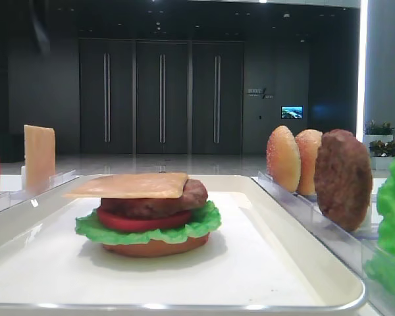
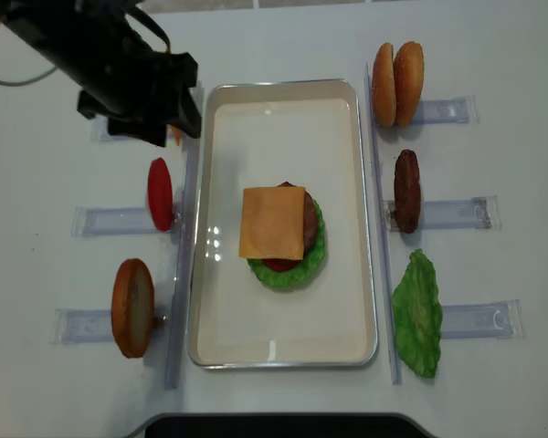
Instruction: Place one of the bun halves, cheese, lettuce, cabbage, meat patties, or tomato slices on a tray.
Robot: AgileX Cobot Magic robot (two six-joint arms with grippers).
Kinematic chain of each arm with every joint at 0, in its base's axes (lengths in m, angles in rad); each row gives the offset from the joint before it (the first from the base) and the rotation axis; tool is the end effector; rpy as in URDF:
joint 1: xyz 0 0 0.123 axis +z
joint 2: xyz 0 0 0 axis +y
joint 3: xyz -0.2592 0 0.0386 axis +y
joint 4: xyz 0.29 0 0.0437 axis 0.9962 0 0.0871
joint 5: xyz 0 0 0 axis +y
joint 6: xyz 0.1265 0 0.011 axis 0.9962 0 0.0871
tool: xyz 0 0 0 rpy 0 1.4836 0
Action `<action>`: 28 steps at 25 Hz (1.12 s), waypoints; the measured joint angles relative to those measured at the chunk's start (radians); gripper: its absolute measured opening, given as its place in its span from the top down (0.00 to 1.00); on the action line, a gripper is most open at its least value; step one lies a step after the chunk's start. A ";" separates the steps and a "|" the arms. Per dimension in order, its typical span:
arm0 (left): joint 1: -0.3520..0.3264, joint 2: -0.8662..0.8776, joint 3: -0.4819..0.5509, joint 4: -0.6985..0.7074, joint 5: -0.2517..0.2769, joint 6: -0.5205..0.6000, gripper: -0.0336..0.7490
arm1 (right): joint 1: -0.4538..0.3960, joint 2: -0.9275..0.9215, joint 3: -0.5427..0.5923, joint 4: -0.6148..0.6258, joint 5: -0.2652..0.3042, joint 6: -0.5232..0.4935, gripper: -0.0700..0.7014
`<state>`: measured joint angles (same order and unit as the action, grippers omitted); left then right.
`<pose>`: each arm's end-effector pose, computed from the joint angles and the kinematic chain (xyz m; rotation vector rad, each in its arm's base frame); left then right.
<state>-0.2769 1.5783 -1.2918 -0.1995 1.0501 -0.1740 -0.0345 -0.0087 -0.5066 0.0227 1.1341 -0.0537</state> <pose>0.3514 -0.1226 0.2235 0.0449 2.8483 -0.3665 0.0807 -0.0002 0.2759 -0.0225 2.1022 -0.0256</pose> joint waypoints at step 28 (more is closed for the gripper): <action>0.300 -0.166 0.083 0.383 0.139 0.056 0.44 | 0.000 0.000 0.000 0.000 0.000 0.000 0.30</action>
<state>0.0234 1.4122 -1.2085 0.1836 1.1895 -0.1176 -0.0345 -0.0087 -0.5066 0.0227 1.1339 -0.0537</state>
